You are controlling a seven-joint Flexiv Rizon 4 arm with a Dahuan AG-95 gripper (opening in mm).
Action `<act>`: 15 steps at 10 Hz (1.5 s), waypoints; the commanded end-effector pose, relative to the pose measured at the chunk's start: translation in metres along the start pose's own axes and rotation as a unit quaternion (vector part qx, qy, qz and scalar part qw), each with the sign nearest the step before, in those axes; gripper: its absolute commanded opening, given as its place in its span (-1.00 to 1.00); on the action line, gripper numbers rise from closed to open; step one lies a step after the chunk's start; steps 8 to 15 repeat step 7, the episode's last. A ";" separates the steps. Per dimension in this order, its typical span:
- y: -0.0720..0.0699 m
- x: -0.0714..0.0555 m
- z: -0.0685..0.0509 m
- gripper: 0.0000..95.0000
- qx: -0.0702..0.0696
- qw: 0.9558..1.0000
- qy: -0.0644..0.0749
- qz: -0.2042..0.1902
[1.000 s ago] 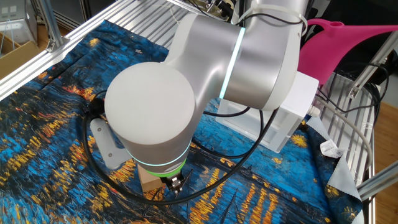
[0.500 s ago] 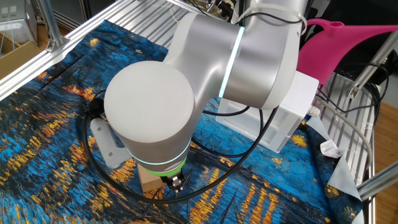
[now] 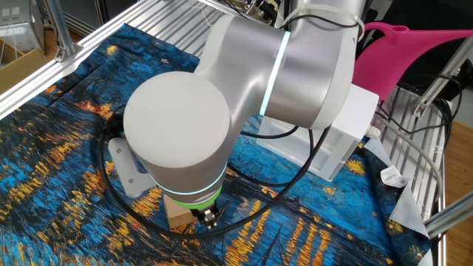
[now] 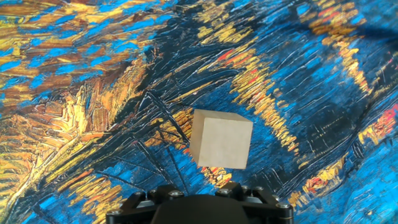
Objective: Pick up the small block on the left and move it to the right
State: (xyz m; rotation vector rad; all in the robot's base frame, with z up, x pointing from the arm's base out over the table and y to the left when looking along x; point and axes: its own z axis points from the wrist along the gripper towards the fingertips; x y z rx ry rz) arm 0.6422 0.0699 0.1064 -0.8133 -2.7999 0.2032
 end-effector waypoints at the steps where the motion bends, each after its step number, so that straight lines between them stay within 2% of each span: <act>1: 0.000 0.001 0.001 0.20 -0.002 1.000 0.003 0.006; 5: 0.000 0.002 0.001 0.20 -0.008 1.000 0.005 -0.013; 15: 0.000 0.002 0.002 0.20 -0.007 1.000 0.004 -0.010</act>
